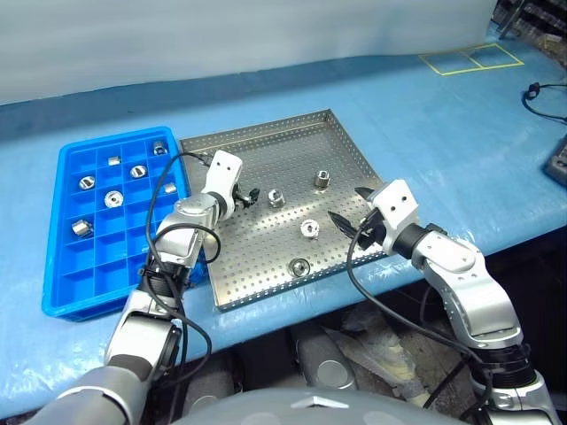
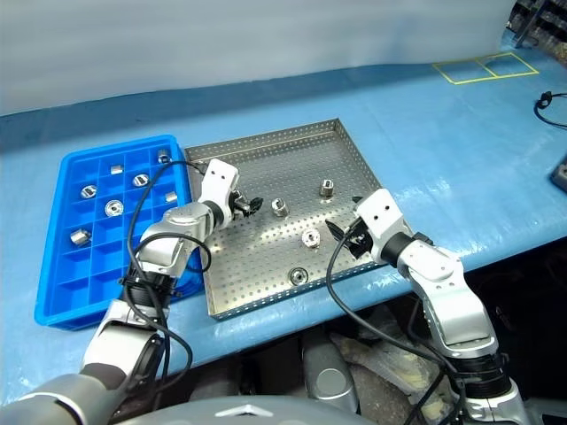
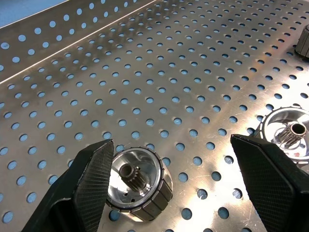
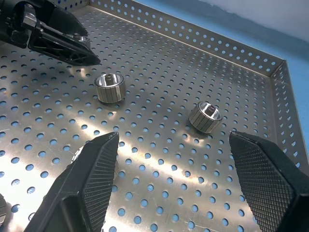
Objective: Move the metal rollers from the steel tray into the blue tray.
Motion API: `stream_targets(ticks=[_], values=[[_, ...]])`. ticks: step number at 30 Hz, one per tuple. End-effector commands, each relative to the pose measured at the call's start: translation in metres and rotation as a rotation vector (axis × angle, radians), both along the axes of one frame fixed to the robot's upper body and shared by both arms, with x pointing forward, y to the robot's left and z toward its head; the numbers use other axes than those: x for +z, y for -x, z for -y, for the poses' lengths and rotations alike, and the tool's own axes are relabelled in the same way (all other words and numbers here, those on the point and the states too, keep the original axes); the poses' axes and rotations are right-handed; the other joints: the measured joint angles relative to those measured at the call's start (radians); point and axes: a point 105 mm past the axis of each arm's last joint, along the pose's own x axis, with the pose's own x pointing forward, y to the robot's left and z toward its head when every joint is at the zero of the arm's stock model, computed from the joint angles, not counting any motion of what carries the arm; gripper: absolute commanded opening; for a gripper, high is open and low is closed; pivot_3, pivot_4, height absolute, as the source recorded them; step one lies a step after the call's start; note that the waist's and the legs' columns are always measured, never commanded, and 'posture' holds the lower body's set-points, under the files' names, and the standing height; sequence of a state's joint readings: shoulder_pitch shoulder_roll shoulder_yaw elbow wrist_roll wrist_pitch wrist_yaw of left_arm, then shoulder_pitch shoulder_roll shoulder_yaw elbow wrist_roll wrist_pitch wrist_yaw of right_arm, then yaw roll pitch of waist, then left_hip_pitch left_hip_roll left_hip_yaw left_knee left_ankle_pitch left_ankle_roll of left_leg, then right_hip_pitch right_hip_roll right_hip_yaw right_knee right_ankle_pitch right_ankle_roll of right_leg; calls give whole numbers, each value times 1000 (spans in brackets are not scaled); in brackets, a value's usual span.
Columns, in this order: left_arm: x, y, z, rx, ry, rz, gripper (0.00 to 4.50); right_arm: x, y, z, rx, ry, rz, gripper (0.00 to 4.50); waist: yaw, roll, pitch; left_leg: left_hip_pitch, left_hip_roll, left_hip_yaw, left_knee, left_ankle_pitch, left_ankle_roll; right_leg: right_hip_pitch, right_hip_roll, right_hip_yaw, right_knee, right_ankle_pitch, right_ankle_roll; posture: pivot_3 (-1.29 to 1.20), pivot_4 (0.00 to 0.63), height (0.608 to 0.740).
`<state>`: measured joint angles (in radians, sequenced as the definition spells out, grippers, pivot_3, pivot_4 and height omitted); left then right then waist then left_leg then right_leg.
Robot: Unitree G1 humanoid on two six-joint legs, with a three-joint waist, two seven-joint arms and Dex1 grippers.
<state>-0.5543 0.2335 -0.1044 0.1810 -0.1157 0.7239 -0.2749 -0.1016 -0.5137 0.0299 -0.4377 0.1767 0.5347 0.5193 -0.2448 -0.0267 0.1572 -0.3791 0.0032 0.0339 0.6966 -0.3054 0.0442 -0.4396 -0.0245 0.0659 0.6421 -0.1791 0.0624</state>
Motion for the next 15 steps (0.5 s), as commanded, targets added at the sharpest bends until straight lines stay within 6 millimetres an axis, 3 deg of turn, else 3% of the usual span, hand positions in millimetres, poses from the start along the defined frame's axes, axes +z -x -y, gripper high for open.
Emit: stream_targets(ticks=[1, 15], values=[[4, 2, -11, 34, -10, 13, 4201, 13, -1, 0, 1, -5, 50, 3831, -1, 0, 0, 0, 0, 0, 0, 0, 0, 0, 0, 0, 0, 0, 0, -290, 150, 740], [-3, 2, 4, 2, 35, -2, 4201, 13, -2, -3, 13, -5, 51, 3831, 3, 0, 0, -1, -1, 0, 0, 0, 0, -1, -1, 0, 0, 0, 0, -285, 150, 740]])
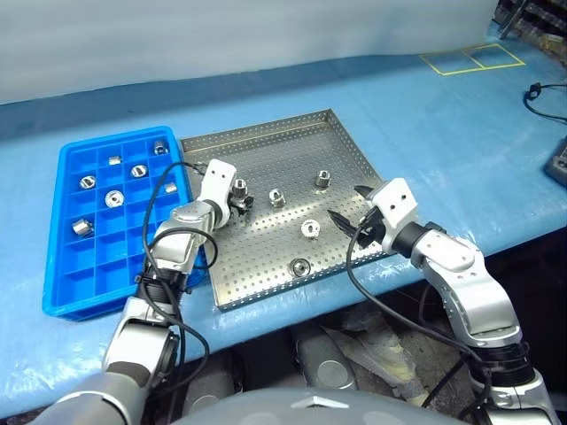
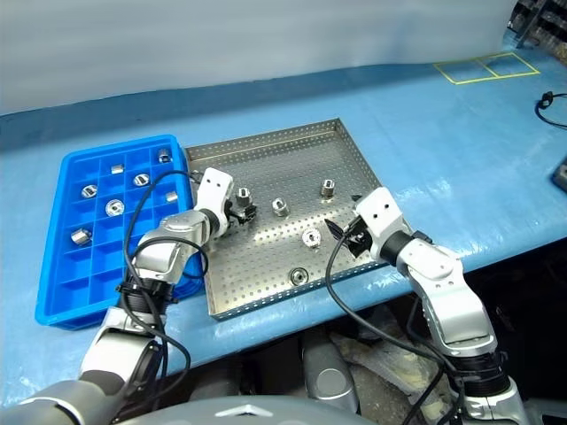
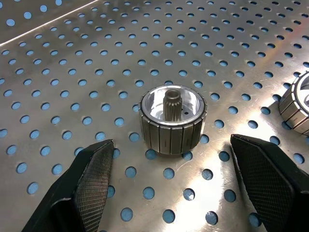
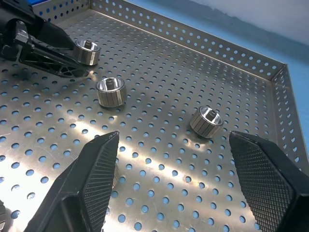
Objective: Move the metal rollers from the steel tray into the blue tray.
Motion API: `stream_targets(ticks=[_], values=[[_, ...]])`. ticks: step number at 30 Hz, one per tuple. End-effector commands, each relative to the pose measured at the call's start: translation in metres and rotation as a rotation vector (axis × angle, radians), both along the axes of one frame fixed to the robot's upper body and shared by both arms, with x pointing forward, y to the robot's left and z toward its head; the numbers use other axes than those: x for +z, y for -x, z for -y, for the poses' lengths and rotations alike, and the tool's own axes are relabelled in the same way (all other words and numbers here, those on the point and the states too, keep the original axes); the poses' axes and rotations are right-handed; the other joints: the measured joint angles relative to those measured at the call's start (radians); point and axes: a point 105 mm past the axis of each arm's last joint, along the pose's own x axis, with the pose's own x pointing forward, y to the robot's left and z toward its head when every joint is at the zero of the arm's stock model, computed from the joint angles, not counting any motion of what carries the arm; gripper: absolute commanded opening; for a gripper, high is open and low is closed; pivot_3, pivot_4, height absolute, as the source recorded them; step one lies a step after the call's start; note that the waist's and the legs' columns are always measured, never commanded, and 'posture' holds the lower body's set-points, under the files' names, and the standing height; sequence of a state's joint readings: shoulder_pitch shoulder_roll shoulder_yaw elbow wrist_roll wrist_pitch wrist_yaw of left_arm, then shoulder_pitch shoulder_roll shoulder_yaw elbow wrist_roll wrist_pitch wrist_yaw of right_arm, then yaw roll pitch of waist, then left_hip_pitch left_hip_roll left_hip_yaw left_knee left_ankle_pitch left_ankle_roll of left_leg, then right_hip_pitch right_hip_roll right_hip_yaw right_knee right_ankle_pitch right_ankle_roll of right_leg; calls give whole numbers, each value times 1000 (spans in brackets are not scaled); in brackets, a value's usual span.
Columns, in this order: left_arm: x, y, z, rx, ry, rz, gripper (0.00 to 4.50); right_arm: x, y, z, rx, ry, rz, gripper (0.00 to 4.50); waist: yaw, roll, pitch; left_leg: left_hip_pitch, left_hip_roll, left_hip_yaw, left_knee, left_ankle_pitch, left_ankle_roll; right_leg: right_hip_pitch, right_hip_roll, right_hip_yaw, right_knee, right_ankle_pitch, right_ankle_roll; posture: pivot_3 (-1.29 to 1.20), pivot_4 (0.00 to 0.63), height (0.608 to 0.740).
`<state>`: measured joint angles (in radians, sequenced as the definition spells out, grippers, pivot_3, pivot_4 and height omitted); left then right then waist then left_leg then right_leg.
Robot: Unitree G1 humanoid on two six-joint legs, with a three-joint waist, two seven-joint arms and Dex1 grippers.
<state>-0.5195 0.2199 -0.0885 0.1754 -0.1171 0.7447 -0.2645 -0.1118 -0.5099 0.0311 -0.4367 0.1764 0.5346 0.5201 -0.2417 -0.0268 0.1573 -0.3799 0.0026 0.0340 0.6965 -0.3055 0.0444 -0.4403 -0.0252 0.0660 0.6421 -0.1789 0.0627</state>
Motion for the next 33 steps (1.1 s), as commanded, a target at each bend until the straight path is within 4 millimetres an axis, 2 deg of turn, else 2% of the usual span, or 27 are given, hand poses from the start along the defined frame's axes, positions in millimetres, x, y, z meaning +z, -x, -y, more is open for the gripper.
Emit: stream_targets(ticks=[1, 8, 11, 13, 20, 23, 25, 26, 33], values=[[10, -4, 11, -38, 31, 47, 4201, 10, 0, -2, 8, -1, 43, 3831, 1, 0, 0, 0, 0, 0, 0, 0, 0, 0, 0, 0, 0, 0, 0, -288, 150, 740], [9, -9, 15, -36, 18, 54, 4201, 9, 1, -1, 6, 0, 39, 3831, 0, 0, 0, 0, 0, 0, 0, 0, 0, 0, 0, 0, 0, 0, 0, -293, 150, 740], [8, -11, 13, -19, 12, 56, 3663, 9, 1, -1, 4, -1, 40, 3831, -1, 0, 0, 0, -1, 0, 0, 0, 0, 0, 0, 0, 0, 0, 0, -295, 150, 740], [7, -12, 12, -17, 8, 55, 3103, 9, 1, -1, 3, -2, 40, 3831, -2, 0, 0, 0, -1, 0, 0, 0, 0, 0, 0, 0, 0, 0, 0, -294, 150, 740], [6, -11, 8, -4, 2, 56, 3103, 10, 0, -2, 11, -2, 43, 3831, -1, 0, 0, 0, 0, 0, 0, 0, 0, 0, 0, 0, 0, 0, 0, -281, 150, 740], [6, -11, 7, 4, 7, 60, 2480, 10, -1, -3, 14, -2, 44, 3831, -1, 0, 0, 0, 0, 0, 0, 0, 0, 0, 0, 0, 0, 0, 0, -281, 150, 740], [5, -10, 6, 3, 4, 58, 1825, 11, -1, -3, 16, -1, 45, 3831, 0, 0, 0, 0, -1, 0, 0, 0, 0, 0, 0, 0, 0, 0, 0, -281, 150, 740], [5, -10, 6, 3, 2, 58, 1684, 11, -1, -4, 17, -1, 45, 3831, 0, 0, 0, 0, -1, 0, 0, 0, 0, 0, 0, 0, 0, 0, 0, -281, 150, 740], [7, -10, 5, 8, 1, 71, 1684, 11, -1, -4, 19, -1, 46, 3831, 0, 0, 0, 0, -1, 0, 0, 0, 0, 0, 0, 0, 0, 0, 0, -278, 150, 740]])
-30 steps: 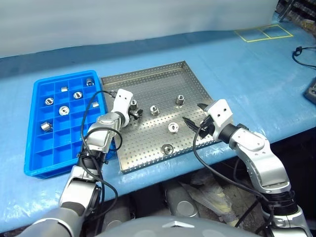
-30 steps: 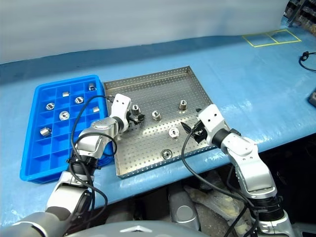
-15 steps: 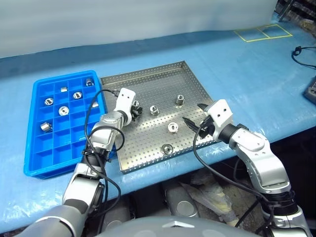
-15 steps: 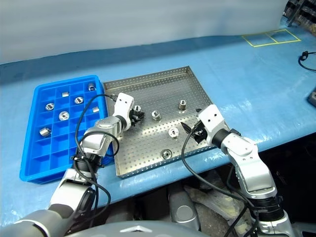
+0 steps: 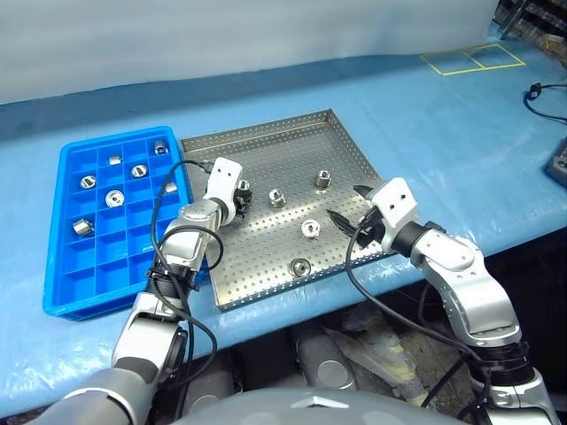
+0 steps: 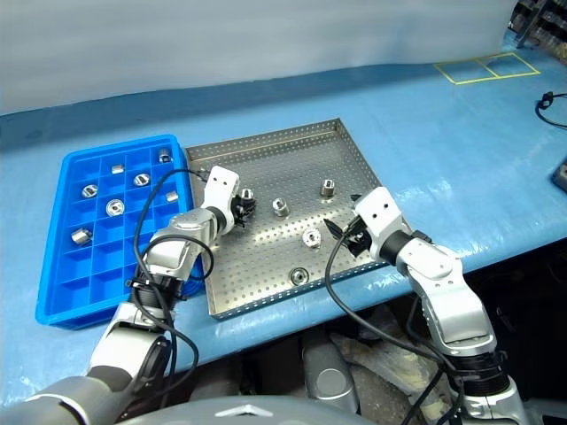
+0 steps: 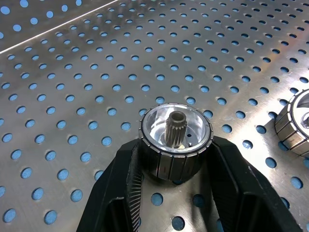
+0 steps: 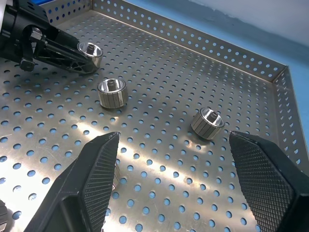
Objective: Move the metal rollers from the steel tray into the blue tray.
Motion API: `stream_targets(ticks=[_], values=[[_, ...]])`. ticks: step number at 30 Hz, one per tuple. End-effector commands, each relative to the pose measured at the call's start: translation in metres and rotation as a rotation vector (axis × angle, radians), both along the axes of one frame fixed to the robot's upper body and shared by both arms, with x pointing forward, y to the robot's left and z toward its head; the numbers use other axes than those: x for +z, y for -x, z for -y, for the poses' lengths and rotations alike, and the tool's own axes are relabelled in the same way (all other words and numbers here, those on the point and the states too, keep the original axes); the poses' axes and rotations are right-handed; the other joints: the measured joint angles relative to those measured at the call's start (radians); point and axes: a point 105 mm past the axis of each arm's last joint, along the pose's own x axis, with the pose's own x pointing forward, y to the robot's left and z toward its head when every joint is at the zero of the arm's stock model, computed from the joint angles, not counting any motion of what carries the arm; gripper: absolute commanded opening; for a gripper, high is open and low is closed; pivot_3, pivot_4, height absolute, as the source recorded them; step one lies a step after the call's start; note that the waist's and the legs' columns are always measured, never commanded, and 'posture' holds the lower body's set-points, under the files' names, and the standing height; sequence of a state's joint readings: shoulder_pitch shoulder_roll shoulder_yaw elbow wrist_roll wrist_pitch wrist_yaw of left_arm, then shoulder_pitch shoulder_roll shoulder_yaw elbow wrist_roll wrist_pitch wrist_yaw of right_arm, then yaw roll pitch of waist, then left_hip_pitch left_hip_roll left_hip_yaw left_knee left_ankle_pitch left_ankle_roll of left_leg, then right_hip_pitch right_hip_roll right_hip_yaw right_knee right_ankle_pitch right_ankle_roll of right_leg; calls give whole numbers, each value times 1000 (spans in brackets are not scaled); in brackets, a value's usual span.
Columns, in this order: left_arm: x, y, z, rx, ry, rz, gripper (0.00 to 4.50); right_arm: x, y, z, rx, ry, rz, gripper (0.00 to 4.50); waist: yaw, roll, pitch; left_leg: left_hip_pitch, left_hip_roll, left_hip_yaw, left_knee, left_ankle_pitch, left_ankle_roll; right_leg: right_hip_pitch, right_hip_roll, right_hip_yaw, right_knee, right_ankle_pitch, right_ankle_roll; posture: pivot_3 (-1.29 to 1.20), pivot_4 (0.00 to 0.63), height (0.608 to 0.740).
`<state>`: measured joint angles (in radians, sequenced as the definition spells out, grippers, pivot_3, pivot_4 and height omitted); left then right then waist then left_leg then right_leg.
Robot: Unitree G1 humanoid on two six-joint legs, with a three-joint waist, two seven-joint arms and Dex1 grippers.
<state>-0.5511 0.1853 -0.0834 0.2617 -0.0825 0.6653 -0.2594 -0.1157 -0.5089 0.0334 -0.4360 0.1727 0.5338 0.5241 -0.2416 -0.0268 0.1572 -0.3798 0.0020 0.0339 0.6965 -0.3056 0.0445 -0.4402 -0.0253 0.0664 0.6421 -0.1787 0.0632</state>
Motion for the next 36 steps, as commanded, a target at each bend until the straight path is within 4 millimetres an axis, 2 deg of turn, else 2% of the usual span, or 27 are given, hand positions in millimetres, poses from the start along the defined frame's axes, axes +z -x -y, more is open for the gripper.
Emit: stream_targets(ticks=[1, 5, 8, 11, 15, 23, 28, 36], values=[[11, -1, -1, 8, 6, 59, 1684, 10, -1, -3, 15, -3, 44, 3831, 0, 0, 0, 0, 0, 0, 0, 0, 0, 0, 0, 0, 0, 0, 0, -278, 150, 740], [32, 2, -1, -2, 58, 140, 1684, 10, -1, -5, 19, -3, 42, 3831, -1, 0, 0, 0, 0, 0, 0, 0, 0, 0, 0, 0, 0, 0, 0, -276, 150, 740], [56, 8, -5, -2, 122, 207, 1684, 9, -1, -7, 32, -4, 39, 3831, 1, 0, 0, -1, 0, 0, 0, 0, 0, -2, 0, 0, 0, 0, 0, -273, 150, 740], [77, 16, -24, 44, 142, 271, 1684, 8, -1, -10, 42, -4, 35, 3831, 1, 0, 0, -2, 0, 0, 0, 0, 0, -2, -1, 0, 0, 0, 0, -260, 150, 740], [92, 31, -51, 107, 130, 317, 1684, 7, -1, -12, 52, -5, 32, 3831, 1, 0, 0, -2, 1, 0, 0, 0, 0, -3, 0, 0, 1, 0, 0, -244, 150, 740], [93, 95, -125, 240, -107, 280, 1684, 4, -4, -21, 100, -9, 15, 3831, 14, 0, 0, -2, 1, 0, 0, 0, 0, -3, -1, -1, 1, 0, -1, -168, 150, 740], [90, 133, -148, 294, -202, 225, 1684, 4, -9, -28, 134, -9, 10, 3831, 52, 0, 0, -2, 1, 0, 0, 0, 0, -3, -2, -2, 0, -1, -2, -113, 150, 740], [75, 172, -166, 375, -219, 128, 1684, 3, -13, -35, 171, -9, 9, 3831, 128, -1, 0, -1, 2, 0, 0, 0, -1, -3, -2, -6, 1, -4, -7, -78, 150, 740]])
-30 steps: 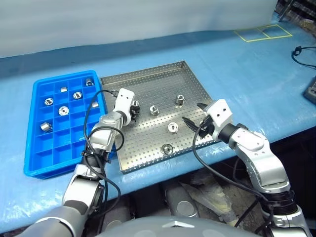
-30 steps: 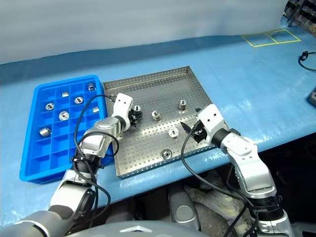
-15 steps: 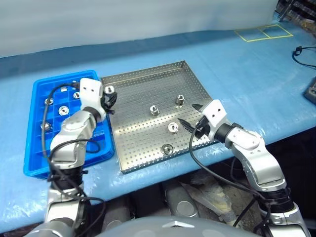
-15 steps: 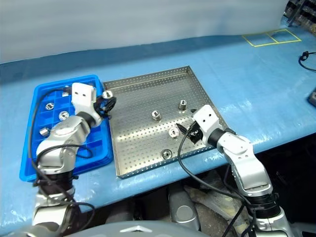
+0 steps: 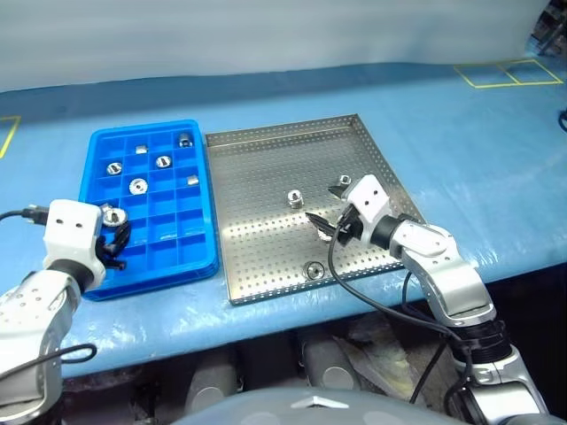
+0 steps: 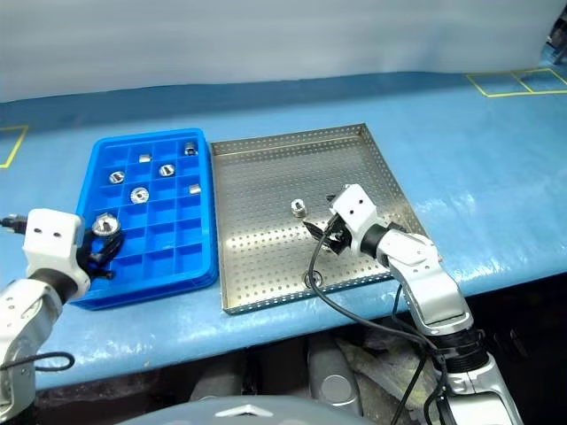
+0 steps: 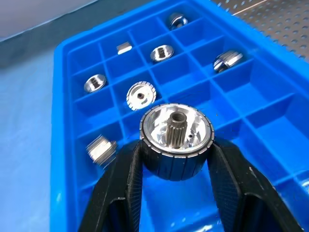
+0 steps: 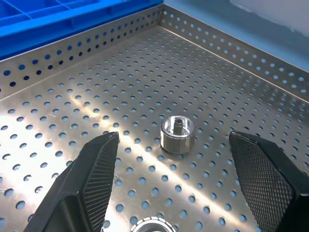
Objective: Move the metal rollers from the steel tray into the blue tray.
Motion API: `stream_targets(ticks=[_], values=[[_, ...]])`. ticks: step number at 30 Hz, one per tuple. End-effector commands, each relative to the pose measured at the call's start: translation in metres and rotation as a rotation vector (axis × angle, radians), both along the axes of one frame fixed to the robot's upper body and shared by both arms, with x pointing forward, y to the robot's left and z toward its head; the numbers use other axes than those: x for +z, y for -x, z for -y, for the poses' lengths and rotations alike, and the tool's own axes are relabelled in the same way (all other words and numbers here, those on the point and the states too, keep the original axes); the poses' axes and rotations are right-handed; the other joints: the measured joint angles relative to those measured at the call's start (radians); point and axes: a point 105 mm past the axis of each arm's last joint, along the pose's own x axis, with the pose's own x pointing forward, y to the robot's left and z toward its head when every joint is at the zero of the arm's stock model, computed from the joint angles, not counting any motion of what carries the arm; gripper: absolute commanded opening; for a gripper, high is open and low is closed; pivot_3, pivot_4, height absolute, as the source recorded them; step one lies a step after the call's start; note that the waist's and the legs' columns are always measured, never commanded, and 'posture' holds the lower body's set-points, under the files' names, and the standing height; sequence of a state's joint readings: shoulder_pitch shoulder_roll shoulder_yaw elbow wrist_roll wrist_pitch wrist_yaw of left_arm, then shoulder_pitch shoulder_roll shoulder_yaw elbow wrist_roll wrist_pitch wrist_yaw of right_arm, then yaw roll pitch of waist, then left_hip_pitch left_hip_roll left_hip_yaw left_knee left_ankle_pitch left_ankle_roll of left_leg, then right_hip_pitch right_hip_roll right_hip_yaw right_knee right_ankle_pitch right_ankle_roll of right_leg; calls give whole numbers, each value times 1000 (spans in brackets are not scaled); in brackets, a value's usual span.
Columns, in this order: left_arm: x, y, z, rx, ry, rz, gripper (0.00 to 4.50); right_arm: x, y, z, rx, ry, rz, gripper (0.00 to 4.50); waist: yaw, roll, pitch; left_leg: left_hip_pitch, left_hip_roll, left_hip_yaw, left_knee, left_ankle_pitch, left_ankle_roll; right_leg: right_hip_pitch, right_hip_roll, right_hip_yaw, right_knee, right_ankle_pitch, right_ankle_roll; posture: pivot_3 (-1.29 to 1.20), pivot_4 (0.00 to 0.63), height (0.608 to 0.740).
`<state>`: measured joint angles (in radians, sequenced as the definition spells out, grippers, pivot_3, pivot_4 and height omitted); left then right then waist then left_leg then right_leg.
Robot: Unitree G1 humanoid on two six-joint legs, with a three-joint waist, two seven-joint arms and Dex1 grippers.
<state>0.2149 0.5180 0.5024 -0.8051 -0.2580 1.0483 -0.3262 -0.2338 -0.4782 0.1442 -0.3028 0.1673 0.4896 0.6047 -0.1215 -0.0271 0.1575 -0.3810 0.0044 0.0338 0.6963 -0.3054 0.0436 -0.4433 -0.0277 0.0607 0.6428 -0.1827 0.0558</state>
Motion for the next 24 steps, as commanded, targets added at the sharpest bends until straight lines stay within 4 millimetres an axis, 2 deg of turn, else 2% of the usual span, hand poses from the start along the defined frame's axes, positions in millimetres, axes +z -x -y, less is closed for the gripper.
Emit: stream_targets(ticks=[1, 4, 8, 18, 20, 21, 24], values=[[7, 15, -5, 31, -23, 14, 1684, 12, -2, -2, 13, -9, 51, 3831, 13, 0, 0, 0, 0, 0, 0, 0, 0, 0, -1, -1, 0, -2, -3, -71, 150, 740], [0, 24, -12, 76, -11, -10, 1684, 11, -4, -2, 17, -8, 49, 3831, 32, 0, 0, 0, 0, 0, 0, 0, 0, 0, -1, -2, 0, -2, -4, -60, 150, 740], [-5, 24, -16, 102, -4, -23, 1684, 12, -5, -4, 26, -9, 51, 3831, 56, 0, 0, 1, 1, 0, 0, 0, -1, 1, -1, -3, 0, -3, -5, -57, 150, 740], [-15, 13, -16, 82, 2, -52, 1684, 13, -3, 0, 11, -5, 56, 3831, 56, -1, -1, 1, 1, 0, 0, 0, 0, 2, -1, -4, 0, -3, -6, -81, 150, 740], [-16, 13, -16, 73, -18, -64, 2403, 14, -2, 1, 5, -6, 58, 3831, 54, -1, -1, 1, 1, 0, 0, 0, 0, 2, -1, -4, 0, -3, -6, -81, 150, 740], [-16, 13, -17, 77, -26, -67, 2583, 14, -2, 1, 2, -6, 59, 3831, 54, -1, -1, 1, 1, 0, 0, 0, 0, 2, -1, -4, 0, -3, -6, -81, 150, 740], [-13, 13, -23, 117, -11, -43, 3569, 14, -3, 4, -12, -6, 59, 3831, 53, -1, -1, 1, 1, 0, 0, 0, -1, 2, -1, -4, 0, -3, -6, -93, 150, 740]])
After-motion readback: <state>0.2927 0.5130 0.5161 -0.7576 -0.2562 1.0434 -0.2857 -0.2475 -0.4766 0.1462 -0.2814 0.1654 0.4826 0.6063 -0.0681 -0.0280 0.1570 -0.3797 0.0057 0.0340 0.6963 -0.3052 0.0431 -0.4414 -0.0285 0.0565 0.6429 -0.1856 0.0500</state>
